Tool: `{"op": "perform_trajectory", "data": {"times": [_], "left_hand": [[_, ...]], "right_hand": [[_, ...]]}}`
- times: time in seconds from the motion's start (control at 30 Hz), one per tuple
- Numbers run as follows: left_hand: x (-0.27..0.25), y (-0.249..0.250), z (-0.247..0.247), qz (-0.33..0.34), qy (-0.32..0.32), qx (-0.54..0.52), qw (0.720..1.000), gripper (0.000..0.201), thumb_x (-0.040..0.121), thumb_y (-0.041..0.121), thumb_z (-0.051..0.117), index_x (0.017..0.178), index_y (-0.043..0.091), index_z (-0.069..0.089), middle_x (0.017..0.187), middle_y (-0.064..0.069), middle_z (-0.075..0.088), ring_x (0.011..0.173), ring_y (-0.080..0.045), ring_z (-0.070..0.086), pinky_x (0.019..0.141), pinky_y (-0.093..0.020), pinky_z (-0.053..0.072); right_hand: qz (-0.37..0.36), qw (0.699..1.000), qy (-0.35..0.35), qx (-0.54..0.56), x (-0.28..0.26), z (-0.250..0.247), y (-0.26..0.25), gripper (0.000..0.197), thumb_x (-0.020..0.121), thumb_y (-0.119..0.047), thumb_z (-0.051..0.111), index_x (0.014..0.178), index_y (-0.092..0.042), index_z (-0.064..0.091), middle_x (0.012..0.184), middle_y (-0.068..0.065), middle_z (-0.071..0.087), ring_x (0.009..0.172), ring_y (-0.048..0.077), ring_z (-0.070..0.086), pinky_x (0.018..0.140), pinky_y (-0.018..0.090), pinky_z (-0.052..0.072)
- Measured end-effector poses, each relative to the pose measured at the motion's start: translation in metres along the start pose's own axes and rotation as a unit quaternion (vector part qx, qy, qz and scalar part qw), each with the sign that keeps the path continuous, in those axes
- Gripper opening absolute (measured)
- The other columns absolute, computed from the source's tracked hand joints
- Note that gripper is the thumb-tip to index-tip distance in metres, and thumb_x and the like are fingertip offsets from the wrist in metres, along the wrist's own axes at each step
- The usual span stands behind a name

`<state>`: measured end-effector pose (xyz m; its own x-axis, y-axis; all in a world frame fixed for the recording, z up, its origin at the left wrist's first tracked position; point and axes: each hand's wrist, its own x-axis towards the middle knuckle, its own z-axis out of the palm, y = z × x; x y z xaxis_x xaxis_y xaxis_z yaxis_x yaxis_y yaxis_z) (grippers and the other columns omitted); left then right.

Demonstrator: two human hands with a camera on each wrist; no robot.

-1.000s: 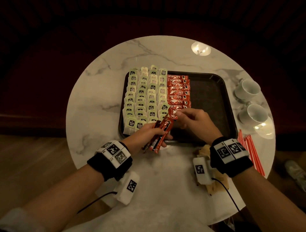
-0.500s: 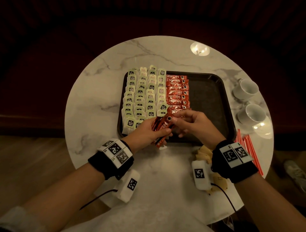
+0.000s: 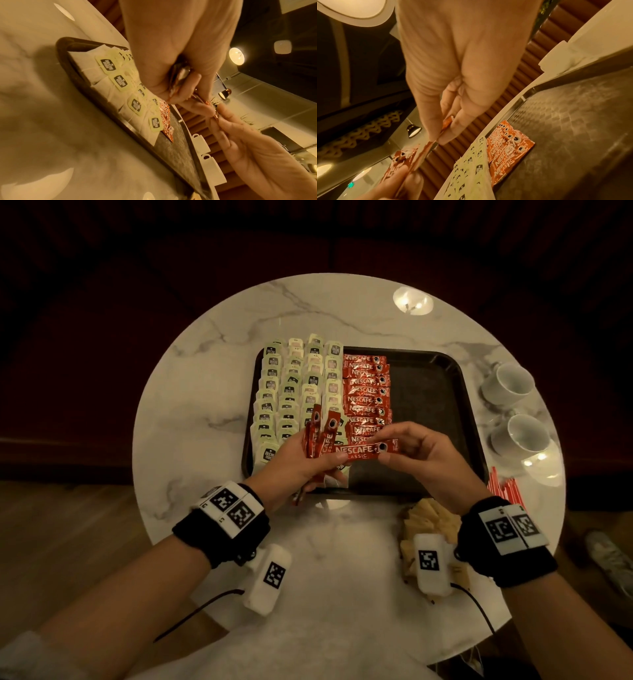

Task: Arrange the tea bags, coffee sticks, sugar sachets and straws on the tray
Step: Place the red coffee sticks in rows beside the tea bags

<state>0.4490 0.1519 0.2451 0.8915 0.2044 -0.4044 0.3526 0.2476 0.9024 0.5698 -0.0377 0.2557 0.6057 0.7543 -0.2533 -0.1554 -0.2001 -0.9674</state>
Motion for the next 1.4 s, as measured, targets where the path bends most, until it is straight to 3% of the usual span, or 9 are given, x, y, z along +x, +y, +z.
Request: {"op": "perform_trajectory", "data": {"times": [0.2,0.37,0.5,0.67,0.8,0.9,1.17,1.23,1.4], "left_hand": [[0.003,0.000,0.001,0.034,0.014,0.047,0.998,0.040,0.087,0.010,0.068,0.122,0.011,0.050,0.087,-0.002,0.068,0.058,-0.002,0.065,0.050,-0.010,0.045],[0.004,-0.003,0.003,0.041,0.010,0.044,0.998,0.042,0.086,0.012,0.070,0.123,0.015,0.050,0.104,-0.003,0.068,0.065,-0.008,0.066,0.064,-0.020,0.055],[0.006,-0.006,-0.001,0.037,0.032,0.056,0.997,0.034,0.089,0.021,0.068,0.119,0.015,0.053,0.103,-0.001,0.071,0.066,-0.010,0.068,0.060,-0.019,0.051],[0.005,-0.009,-0.007,0.006,0.017,0.086,0.996,0.021,0.092,0.022,0.064,0.109,0.020,0.052,0.092,-0.002,0.071,0.062,-0.010,0.066,0.048,-0.019,0.047],[0.003,-0.014,-0.008,-0.026,-0.011,0.121,0.992,0.015,0.093,0.024,0.063,0.099,0.015,0.052,0.072,0.002,0.064,0.054,-0.007,0.060,0.042,-0.015,0.040],[0.003,-0.016,-0.005,-0.034,-0.014,0.120,0.992,0.013,0.093,0.023,0.063,0.096,0.018,0.052,0.071,0.003,0.062,0.050,-0.005,0.057,0.044,-0.014,0.041],[0.001,-0.015,-0.005,-0.036,-0.002,0.112,0.993,0.012,0.094,0.020,0.062,0.092,0.017,0.051,0.072,-0.001,0.060,0.047,-0.004,0.055,0.042,-0.011,0.040],[0.002,-0.016,-0.007,-0.037,0.000,0.116,0.993,0.012,0.093,0.022,0.063,0.091,0.018,0.052,0.074,-0.002,0.060,0.048,-0.005,0.056,0.045,-0.012,0.042],[0.003,-0.019,-0.009,-0.040,-0.003,0.121,0.992,0.013,0.093,0.022,0.063,0.094,0.015,0.052,0.076,-0.003,0.061,0.050,-0.007,0.058,0.053,-0.016,0.049]], "right_hand": [[-0.006,0.999,0.038,0.019,-0.002,0.000,0.003,0.039,0.085,-0.006,0.067,0.122,-0.014,0.059,0.118,0.005,0.070,0.115,0.018,0.065,0.087,0.026,0.055],[0.007,0.998,0.061,0.033,-0.002,-0.001,0.005,0.031,0.087,-0.007,0.065,0.117,-0.010,0.061,0.111,0.007,0.073,0.107,0.019,0.069,0.079,0.027,0.058],[0.021,0.990,0.134,0.040,0.001,-0.006,0.016,0.025,0.089,-0.005,0.063,0.114,-0.007,0.064,0.100,0.007,0.074,0.092,0.018,0.071,0.078,0.024,0.057],[0.094,0.957,0.258,0.098,0.007,-0.020,0.033,0.020,0.092,-0.004,0.063,0.111,-0.005,0.067,0.097,0.006,0.074,0.089,0.014,0.072,0.075,0.021,0.059],[0.142,0.952,0.272,-0.009,0.017,-0.021,0.046,0.013,0.092,-0.006,0.065,0.104,-0.010,0.067,0.101,0.010,0.072,0.095,0.021,0.070,0.087,0.033,0.057],[0.166,0.945,0.269,-0.085,0.027,-0.015,0.050,0.011,0.091,-0.014,0.069,0.102,-0.014,0.066,0.099,0.008,0.071,0.094,0.021,0.069,0.091,0.040,0.057],[0.192,0.910,0.281,-0.236,0.037,-0.002,0.054,0.017,0.088,-0.029,0.073,0.092,-0.016,0.063,0.098,0.006,0.068,0.093,0.022,0.066,0.090,0.042,0.056],[0.195,0.905,0.283,-0.250,0.038,-0.001,0.054,0.018,0.088,-0.029,0.072,0.091,-0.015,0.061,0.101,0.007,0.067,0.092,0.020,0.063,0.086,0.036,0.053],[0.209,0.902,0.269,-0.263,0.039,0.002,0.051,0.028,0.088,-0.030,0.072,0.102,-0.013,0.054,0.109,0.007,0.061,0.094,0.018,0.056,0.078,0.029,0.044]]}}
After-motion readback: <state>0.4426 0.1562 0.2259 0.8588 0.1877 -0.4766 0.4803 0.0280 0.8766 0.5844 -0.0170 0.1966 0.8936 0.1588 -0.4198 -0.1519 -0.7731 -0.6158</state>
